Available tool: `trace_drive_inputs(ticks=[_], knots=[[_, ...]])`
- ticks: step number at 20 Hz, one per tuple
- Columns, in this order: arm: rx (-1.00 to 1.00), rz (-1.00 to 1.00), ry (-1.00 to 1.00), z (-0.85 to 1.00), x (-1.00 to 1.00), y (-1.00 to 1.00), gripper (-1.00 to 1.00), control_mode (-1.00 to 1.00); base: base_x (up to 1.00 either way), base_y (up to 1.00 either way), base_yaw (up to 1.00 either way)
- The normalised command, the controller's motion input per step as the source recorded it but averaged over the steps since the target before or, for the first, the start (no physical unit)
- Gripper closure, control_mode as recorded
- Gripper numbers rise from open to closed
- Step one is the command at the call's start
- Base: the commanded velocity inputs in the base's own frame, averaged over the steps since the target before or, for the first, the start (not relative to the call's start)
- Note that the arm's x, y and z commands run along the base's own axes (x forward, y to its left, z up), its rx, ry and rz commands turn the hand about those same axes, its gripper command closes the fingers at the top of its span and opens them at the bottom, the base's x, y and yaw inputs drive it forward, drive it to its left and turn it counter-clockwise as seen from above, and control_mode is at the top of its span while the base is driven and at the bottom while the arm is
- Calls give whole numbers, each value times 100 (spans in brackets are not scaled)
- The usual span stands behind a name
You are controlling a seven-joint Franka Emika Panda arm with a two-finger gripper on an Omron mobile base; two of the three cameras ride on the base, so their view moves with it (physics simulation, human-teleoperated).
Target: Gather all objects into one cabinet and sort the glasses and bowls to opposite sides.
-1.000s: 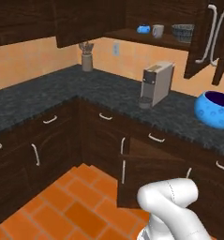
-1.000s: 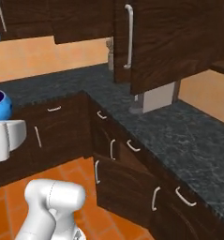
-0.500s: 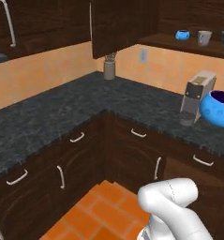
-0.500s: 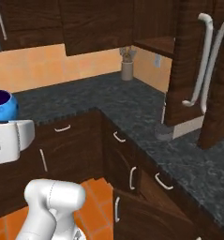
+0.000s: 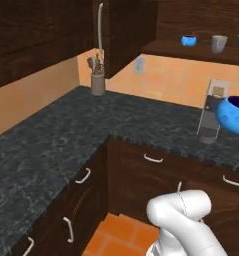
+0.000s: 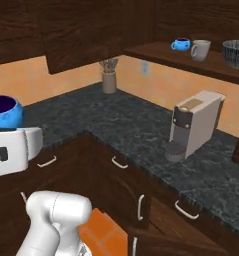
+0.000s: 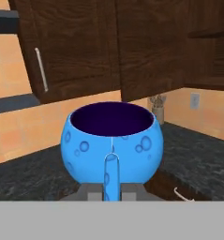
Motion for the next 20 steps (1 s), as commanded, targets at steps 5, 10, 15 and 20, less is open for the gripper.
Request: trace_drive_inputs(ticks=[5,10,15,20], knots=[[0,0,0,0,0,0,100,100,61,6,-57],[0,0,0,0,0,0,100,100,55,5,-43],[0,0,0,0,0,0,100,100,39,8,-3],[0,0,0,0,0,0,100,100,41,0,-32]])
